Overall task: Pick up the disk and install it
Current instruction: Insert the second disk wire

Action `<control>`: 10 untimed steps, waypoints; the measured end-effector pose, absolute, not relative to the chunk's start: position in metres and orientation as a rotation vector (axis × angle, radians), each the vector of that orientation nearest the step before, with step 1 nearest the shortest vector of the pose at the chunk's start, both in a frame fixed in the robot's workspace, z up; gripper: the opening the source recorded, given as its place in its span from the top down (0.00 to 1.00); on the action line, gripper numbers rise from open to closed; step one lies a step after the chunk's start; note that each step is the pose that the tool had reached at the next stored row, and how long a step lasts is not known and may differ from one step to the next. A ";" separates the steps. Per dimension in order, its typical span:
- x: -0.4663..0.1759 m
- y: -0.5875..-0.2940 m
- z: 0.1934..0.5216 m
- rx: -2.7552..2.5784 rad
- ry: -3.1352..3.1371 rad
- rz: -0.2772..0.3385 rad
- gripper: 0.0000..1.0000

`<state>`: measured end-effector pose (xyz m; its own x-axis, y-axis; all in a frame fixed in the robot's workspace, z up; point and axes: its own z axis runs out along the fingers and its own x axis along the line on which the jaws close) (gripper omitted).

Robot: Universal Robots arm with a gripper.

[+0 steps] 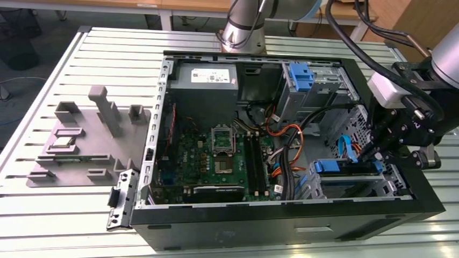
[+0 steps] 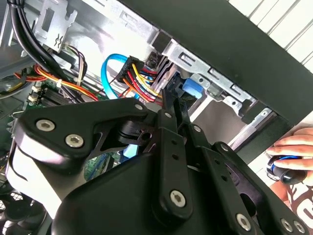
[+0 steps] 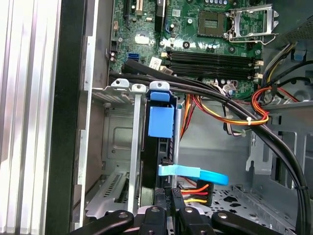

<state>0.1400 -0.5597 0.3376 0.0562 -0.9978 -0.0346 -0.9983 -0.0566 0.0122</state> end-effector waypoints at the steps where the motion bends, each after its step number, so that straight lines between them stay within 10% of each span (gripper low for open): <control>1: 0.139 -0.560 0.338 -2.272 2.148 0.052 0.83; 10: 0.138 -0.560 0.335 -2.269 2.151 0.052 0.83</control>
